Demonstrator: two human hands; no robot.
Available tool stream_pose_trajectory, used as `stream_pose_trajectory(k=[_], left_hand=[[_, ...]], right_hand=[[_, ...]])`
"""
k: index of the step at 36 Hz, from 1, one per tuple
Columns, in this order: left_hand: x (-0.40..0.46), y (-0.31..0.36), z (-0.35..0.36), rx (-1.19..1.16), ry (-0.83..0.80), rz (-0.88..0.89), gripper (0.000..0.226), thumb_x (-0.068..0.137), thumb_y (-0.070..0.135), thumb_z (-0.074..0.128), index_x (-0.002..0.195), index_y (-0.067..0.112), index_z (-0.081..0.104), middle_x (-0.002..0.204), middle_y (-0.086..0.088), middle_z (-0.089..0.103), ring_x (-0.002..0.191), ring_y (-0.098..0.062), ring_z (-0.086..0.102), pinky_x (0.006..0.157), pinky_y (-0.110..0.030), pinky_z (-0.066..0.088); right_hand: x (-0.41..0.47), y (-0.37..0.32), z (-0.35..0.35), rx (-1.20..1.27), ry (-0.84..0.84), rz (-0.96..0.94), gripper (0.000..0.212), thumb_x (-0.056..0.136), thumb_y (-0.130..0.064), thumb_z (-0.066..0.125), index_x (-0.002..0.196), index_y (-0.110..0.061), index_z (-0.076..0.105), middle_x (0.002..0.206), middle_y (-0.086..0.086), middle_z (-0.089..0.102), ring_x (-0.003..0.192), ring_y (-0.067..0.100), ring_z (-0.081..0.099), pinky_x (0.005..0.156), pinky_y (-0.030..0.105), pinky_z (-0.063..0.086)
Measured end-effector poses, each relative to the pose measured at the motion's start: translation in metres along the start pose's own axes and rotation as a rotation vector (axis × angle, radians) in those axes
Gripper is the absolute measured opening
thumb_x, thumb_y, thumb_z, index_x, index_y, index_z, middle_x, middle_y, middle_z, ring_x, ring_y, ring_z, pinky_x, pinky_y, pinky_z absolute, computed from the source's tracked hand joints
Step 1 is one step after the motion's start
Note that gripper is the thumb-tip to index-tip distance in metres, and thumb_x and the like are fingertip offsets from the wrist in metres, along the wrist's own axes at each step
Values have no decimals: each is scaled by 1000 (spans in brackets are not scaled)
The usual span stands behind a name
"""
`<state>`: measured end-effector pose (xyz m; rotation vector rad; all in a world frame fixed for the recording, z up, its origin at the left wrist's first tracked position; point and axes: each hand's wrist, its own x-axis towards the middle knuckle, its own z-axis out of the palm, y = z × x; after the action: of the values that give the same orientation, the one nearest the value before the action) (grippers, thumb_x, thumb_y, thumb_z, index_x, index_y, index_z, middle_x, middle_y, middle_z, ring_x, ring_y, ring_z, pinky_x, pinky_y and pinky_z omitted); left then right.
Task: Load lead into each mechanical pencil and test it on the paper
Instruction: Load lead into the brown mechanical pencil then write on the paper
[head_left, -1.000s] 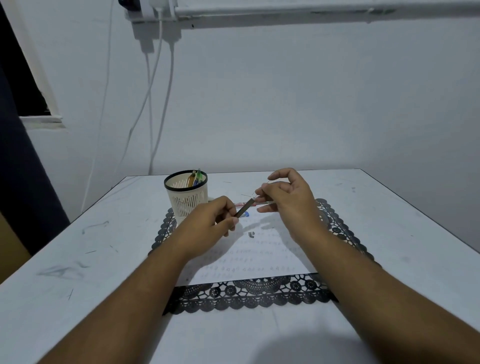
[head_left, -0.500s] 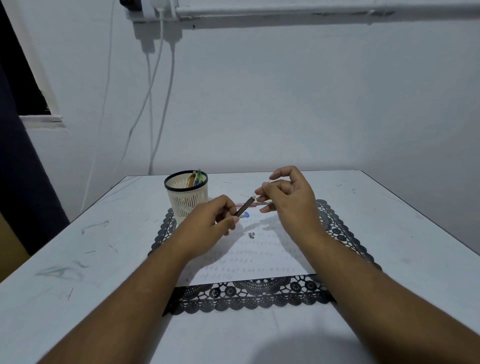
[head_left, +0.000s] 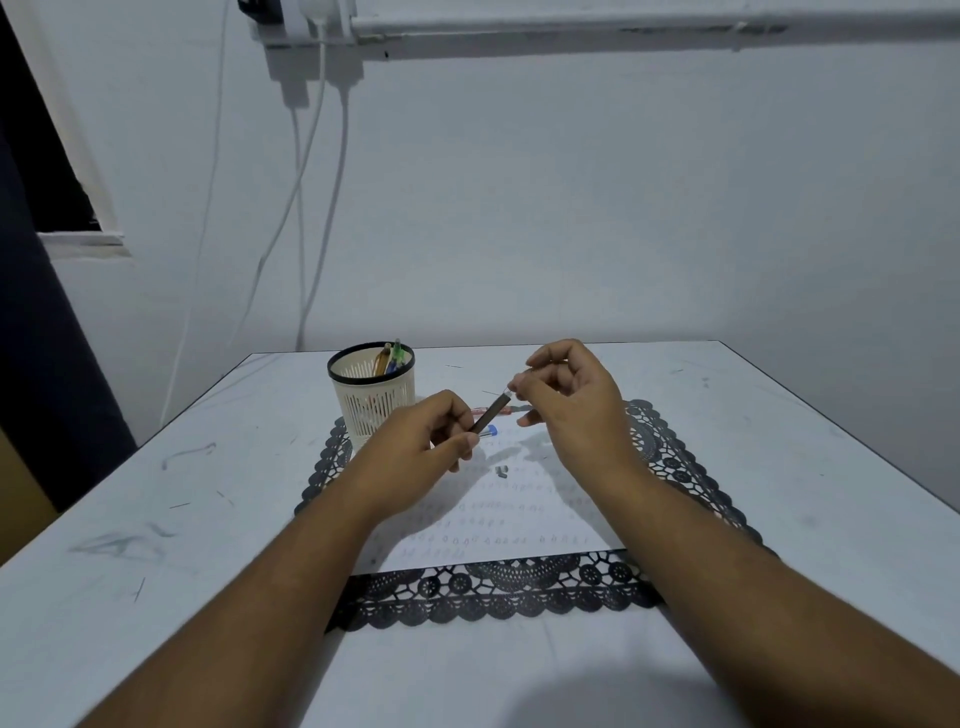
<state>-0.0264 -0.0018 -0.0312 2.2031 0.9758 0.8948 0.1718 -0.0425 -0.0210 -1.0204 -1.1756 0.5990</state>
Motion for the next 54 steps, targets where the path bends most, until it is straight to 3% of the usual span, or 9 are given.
stream_pose_trajectory(k=[6,15,22,26,32,42,47,51,54], left_hand=[[2,-1,-1,-21,1,-5,10,100,22,66,93,28,61,83,5,74,73,-14,69,71,-32,51],[3,-2,0,-90,26,-21,9,100,18,66,94,24,62,82,1,74,69,-14,69,68,-29,49],[2,-1,0,-99,56,-32,8,99,17,67,95,21,62,81,0,74,70,-14,69,68,-27,51],[2,-2,-2,-81,58,-37,6,100,19,67,96,22,62,83,3,75,72,-13,70,71,-29,53],[2,-5,-2,-76,55,-53,8,100,19,67,96,24,62,84,3,75,71,-11,69,68,-28,49],[1,-3,-3,-43,53,-62,5,100,20,66,97,23,64,85,4,75,71,-12,69,67,-27,51],[2,-4,-4,-29,40,-63,5,100,20,66,96,23,63,84,3,75,73,-14,70,70,-30,52],[2,-6,-3,-6,24,-72,6,100,22,66,96,25,63,86,4,75,74,-14,70,73,-35,55],[2,-7,-3,16,12,-66,5,100,23,66,97,26,63,85,6,75,74,-13,70,74,-33,55]], right_hand=[[-2,-4,2,-13,4,-46,24,92,-3,74,107,-19,64,77,8,71,79,22,68,67,34,62],[-1,5,-2,-232,-34,-131,7,96,-16,72,94,-20,77,88,-9,75,90,12,71,76,50,63],[1,12,-4,-380,-98,-84,13,96,-18,71,92,-27,78,85,-13,74,84,2,67,73,15,48],[7,22,-5,-623,-235,43,7,94,-24,73,89,-28,76,85,-13,72,82,5,64,73,29,50],[0,31,-6,-754,-347,244,8,83,-27,80,78,-26,74,81,-12,69,78,12,65,66,32,50],[-4,33,-1,-842,-426,250,9,88,-25,78,80,-25,75,81,-8,74,79,11,69,74,36,59],[-3,28,-1,-833,-444,256,7,87,-23,79,82,-24,75,82,-8,73,79,11,68,72,35,59],[-5,27,-1,-896,-421,234,13,87,-30,80,88,-26,67,86,-8,67,75,9,61,63,30,46],[-4,27,-1,-922,-429,268,19,88,-32,80,81,-20,67,83,-5,71,79,14,66,66,32,50]])
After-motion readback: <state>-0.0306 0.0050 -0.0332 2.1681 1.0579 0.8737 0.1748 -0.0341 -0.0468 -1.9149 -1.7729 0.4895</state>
